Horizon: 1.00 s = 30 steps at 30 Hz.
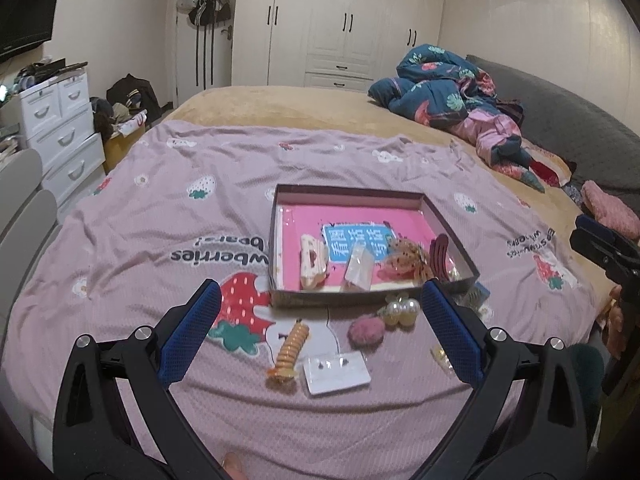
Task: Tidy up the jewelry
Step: 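Withdraw both tools from the tray toward the remaining accessories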
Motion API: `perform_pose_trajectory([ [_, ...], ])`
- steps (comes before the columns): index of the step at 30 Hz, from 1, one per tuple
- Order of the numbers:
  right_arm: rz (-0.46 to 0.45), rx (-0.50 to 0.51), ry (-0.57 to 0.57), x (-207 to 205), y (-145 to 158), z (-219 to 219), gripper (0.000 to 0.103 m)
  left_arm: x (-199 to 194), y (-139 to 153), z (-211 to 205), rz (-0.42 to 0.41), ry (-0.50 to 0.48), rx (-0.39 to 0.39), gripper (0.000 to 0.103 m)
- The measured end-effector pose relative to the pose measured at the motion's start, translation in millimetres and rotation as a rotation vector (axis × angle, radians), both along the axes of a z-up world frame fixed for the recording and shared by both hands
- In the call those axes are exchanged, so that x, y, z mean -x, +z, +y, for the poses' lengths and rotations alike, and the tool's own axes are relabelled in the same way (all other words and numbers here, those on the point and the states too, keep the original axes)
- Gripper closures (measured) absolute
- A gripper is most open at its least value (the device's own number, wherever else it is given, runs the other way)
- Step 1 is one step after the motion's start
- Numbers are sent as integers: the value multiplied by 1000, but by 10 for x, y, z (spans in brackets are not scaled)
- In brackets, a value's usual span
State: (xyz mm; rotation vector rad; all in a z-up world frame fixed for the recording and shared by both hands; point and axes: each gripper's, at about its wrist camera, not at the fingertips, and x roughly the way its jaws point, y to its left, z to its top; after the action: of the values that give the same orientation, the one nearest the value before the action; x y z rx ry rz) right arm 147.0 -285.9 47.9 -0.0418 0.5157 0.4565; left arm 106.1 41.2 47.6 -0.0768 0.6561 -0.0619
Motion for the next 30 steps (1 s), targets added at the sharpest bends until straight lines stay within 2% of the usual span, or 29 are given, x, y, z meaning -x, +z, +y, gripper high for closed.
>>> perform_pose_trajectory([
  [21, 103, 91, 40, 153, -493, 21, 6, 153, -448, -280, 115, -59, -62, 9],
  [30, 134, 106, 43, 171, -668, 32, 6, 170, -610, -292, 155, -58, -64, 9],
])
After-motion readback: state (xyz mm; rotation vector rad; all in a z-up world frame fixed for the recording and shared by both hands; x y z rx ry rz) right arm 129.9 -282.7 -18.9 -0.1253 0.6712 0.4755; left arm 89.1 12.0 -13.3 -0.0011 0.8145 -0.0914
